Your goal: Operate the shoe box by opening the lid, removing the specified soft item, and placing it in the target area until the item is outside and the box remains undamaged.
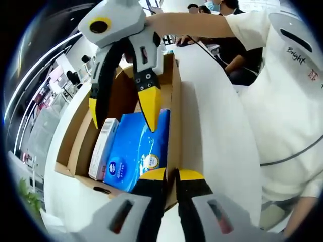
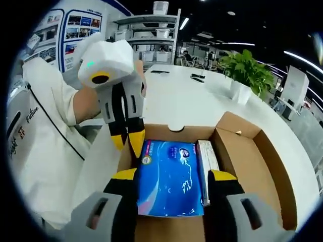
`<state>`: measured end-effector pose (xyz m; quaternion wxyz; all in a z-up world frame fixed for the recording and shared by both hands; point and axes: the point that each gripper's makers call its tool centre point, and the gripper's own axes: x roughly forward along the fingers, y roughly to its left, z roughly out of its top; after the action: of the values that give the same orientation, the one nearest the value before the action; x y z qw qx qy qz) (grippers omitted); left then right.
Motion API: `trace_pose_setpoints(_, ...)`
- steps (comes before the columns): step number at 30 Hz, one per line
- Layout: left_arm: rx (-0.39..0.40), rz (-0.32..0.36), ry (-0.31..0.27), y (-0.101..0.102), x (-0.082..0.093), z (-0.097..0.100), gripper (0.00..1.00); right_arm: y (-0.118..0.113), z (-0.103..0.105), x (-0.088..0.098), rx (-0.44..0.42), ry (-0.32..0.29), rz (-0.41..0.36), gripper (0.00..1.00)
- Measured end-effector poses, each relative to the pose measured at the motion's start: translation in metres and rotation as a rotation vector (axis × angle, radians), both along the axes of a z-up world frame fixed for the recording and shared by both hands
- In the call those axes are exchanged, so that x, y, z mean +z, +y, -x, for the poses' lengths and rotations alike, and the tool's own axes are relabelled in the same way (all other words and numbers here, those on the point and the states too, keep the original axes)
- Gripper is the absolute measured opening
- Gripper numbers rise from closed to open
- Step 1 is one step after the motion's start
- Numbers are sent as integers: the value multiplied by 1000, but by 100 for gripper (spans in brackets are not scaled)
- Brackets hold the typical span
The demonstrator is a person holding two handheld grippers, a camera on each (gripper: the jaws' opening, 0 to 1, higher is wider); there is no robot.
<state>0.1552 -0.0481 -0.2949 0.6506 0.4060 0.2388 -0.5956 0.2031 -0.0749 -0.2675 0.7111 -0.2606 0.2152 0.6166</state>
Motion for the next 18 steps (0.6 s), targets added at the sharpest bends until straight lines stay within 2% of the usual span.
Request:
trace_pose_setpoints(4, 1, 1, -1, 0, 0, 0, 6, 3, -1, -8, 13, -8, 24, 59)
trace_pose_setpoints(5, 1, 1, -1, 0, 0, 0, 6, 5, 1, -9, 31, 19, 5, 59)
trace_pose_setpoints(7, 2, 1, 0, 0, 0, 0, 6, 7, 0, -11, 34, 35, 4, 59)
trace_pose_setpoints(18, 4, 4, -3, 0, 0, 0, 6, 12, 3, -32, 75, 30, 71, 63)
